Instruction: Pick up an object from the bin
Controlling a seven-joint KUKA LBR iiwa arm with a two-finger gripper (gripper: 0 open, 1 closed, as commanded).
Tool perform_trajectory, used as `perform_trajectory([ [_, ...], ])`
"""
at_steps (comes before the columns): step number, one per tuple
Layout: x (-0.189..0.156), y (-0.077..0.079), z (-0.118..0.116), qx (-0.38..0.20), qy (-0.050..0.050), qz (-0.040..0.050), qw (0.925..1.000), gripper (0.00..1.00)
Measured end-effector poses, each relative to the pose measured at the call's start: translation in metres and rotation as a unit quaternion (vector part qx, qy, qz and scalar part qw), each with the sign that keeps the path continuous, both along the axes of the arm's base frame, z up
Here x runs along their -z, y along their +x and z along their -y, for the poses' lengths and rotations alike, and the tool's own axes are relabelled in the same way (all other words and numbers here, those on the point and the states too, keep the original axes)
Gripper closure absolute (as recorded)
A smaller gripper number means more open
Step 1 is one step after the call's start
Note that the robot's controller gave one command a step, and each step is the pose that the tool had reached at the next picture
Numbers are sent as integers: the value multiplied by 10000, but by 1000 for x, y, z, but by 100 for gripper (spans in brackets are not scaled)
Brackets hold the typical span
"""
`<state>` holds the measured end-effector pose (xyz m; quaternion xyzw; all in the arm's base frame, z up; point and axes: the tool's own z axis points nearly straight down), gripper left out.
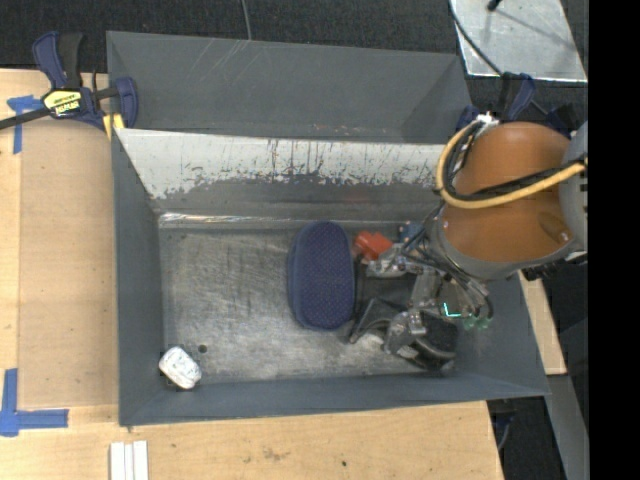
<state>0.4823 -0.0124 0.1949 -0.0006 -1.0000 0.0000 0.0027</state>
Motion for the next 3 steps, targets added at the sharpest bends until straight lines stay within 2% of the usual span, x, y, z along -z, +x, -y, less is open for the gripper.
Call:
perform_trajectory([
  [1, 85, 48, -52, -47, 11, 18, 10000, 0],
  [2, 115, 21, -27, 733, 63, 262, 9970, 0],
  [3, 114, 23, -26, 739, 59, 312, 9968, 100],
])
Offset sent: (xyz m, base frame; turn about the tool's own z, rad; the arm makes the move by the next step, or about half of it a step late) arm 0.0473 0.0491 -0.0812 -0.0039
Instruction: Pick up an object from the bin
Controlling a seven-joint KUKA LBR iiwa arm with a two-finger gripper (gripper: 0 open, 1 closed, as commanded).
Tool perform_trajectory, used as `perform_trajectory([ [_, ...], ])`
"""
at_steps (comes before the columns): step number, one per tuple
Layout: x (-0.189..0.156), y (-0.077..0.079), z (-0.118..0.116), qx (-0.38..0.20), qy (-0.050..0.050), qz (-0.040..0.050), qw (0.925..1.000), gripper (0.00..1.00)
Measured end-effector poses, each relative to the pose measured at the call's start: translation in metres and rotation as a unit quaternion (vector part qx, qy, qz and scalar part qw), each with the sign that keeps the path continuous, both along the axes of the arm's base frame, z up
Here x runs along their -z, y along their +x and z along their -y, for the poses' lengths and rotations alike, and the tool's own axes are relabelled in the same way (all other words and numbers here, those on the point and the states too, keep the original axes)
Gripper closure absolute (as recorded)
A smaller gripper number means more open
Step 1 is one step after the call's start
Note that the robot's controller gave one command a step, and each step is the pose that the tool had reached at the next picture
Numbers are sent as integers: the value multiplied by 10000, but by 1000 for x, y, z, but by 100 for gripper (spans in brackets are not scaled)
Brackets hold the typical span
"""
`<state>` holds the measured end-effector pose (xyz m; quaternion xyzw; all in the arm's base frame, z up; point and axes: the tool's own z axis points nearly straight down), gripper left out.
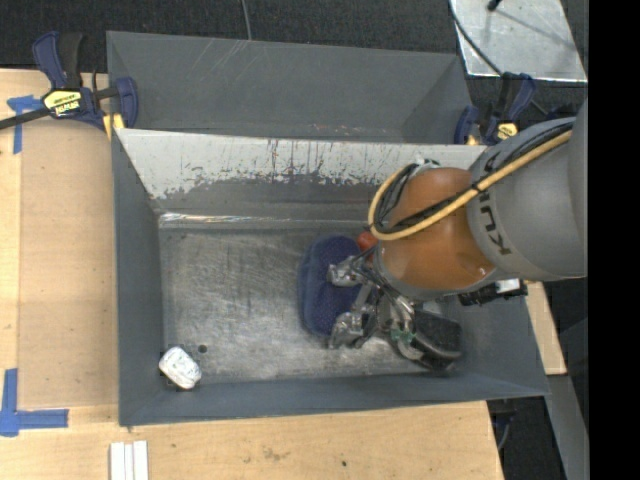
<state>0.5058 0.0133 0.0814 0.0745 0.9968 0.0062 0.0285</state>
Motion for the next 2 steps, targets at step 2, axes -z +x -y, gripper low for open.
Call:
perform_trajectory([
  [2, -161, 10, -7, -65, -41, -238, 9997, 100],
])
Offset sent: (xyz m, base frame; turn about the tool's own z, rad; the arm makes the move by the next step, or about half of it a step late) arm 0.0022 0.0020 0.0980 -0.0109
